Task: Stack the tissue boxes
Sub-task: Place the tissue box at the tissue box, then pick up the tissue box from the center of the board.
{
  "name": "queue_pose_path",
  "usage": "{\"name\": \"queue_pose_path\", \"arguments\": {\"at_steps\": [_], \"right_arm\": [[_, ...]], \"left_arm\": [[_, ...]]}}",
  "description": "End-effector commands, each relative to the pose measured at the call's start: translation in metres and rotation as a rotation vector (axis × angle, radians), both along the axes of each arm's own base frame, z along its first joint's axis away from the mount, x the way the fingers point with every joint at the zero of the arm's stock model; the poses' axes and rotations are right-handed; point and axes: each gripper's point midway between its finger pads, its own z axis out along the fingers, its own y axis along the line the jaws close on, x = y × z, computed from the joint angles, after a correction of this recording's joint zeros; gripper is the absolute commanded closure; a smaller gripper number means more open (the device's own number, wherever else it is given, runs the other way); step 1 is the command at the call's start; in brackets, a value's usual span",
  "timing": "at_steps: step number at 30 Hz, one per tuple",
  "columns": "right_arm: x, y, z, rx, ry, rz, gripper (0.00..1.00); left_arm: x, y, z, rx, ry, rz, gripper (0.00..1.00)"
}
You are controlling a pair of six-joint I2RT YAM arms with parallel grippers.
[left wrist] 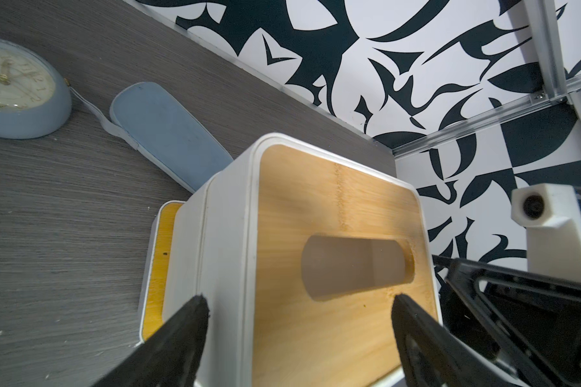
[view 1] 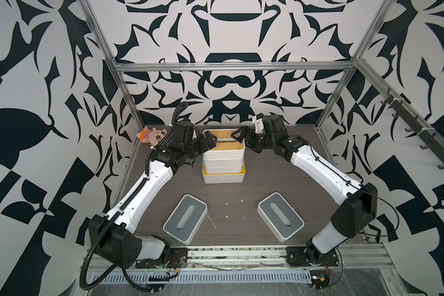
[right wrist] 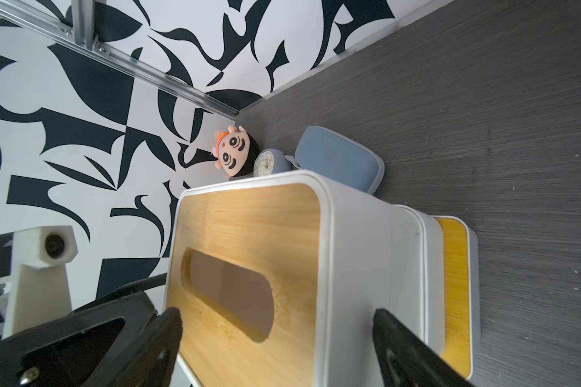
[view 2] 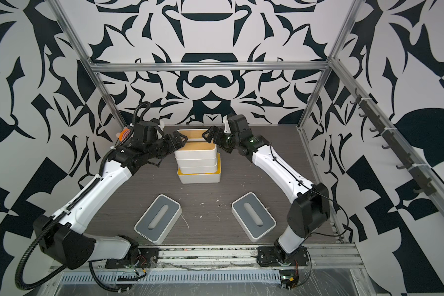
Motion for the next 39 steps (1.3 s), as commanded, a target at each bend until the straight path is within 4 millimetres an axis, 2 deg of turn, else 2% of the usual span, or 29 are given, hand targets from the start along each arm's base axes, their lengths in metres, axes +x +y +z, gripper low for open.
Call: {"name": "queue_pose_path", "arguments": {"at_steps": [1,6,7,13,22,32,35,39], "right_arm": [[-0.012,-0.012,0.034,0.04,-0.089,0.004,0.07],[-0.027,-0.028,0.029,0.044,-0.083,0.015,0.07],[-0.031,-0.033,0.026,0.041,-0.079,0.01,0.07],[-0.06,-0.06,0.013,0.043,-0.074,0.003,0.07],[-0.106,-0.073,-0.023,0.018,-0.027,0.063,0.07],[-0.145,-0.07,-0.074,0.039,0.055,0.181,0.07],[-0.152,-0.067,-0.084,0.056,0.066,0.215,0.07],[-0.153,-0.063,-0.093,0.1,0.064,0.228,0.07]], "left_arm": [[-0.007,0.014,0.017,0.047,-0.042,0.038,0.09],[-0.021,0.032,0.006,0.118,0.002,0.072,0.09],[-0.031,0.037,0.014,0.112,-0.018,0.078,0.09],[-0.061,0.056,-0.003,0.157,0.029,0.13,0.08],[-0.113,0.079,-0.029,0.31,0.143,0.209,0.07],[-0.161,0.066,-0.074,0.394,0.284,0.194,0.07],[-0.174,0.066,-0.091,0.422,0.333,0.197,0.07],[-0.192,0.063,-0.127,0.441,0.421,0.196,0.07]]}}
